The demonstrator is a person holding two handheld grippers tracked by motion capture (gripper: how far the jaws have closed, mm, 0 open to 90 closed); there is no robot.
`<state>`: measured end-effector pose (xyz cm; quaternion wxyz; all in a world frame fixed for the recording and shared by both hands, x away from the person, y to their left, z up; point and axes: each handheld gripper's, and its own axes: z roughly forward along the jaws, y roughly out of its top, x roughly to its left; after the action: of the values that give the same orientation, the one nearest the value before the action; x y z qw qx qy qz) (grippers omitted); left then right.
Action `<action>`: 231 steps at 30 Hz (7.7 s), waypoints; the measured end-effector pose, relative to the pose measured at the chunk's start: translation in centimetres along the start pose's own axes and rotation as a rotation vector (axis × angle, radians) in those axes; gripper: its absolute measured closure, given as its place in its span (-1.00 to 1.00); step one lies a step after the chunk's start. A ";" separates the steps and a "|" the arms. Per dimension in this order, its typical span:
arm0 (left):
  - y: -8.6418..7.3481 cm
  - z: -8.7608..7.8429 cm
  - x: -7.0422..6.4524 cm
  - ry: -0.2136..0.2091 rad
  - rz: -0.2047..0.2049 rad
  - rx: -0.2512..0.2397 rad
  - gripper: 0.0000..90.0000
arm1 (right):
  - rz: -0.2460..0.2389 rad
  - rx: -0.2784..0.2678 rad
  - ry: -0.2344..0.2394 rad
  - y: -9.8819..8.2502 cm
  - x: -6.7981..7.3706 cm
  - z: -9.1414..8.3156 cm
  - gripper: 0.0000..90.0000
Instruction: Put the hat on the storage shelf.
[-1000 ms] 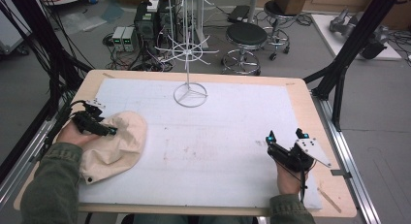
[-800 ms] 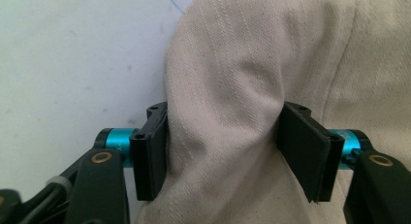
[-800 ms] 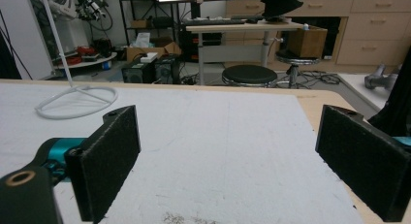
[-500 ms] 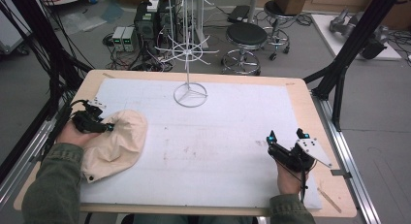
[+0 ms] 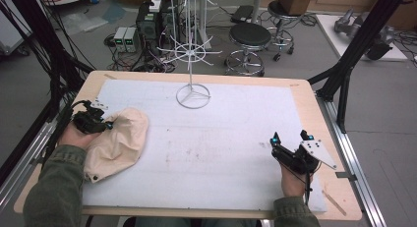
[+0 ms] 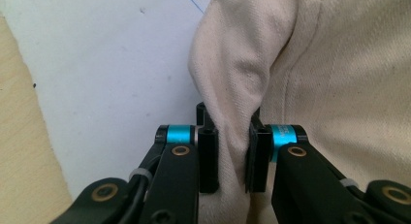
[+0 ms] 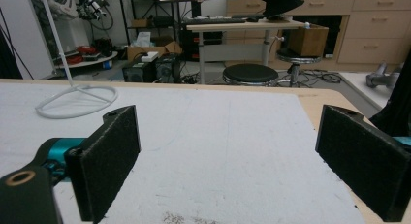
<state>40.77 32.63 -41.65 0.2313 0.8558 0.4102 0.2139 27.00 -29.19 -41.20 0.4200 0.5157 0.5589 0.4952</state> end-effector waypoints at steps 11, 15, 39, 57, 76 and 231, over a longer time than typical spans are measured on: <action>0.4 -1.5 -0.2 -0.012 -0.018 -0.077 0.79 | 0.001 -0.001 0.002 0.0 0.0 0.0 -0.82; 0.5 -2.7 0.0 -0.002 -0.043 -0.136 0.79 | -0.002 -0.004 0.003 0.0 0.0 0.0 -0.82; 2.7 -9.1 -0.7 0.060 -0.179 -0.559 0.78 | 0.004 -0.016 0.004 0.1 0.0 0.0 -0.82; 4.4 -12.7 -1.0 0.125 -0.283 -0.816 0.78 | 0.015 -0.020 0.002 0.1 -0.1 -0.1 -0.82; 10.3 -16.0 -1.5 0.159 -0.256 -0.935 0.79 | 0.019 -0.020 0.019 0.1 -0.1 -0.2 -0.82; 4.8 -16.3 -1.2 0.251 -0.333 -1.024 -0.54 | 0.020 -0.035 0.034 0.2 0.4 0.0 -0.82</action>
<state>33.95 32.57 -26.08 0.5980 0.5254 0.4081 0.4470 27.00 -28.83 -41.00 0.4145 0.5053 0.5519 0.5179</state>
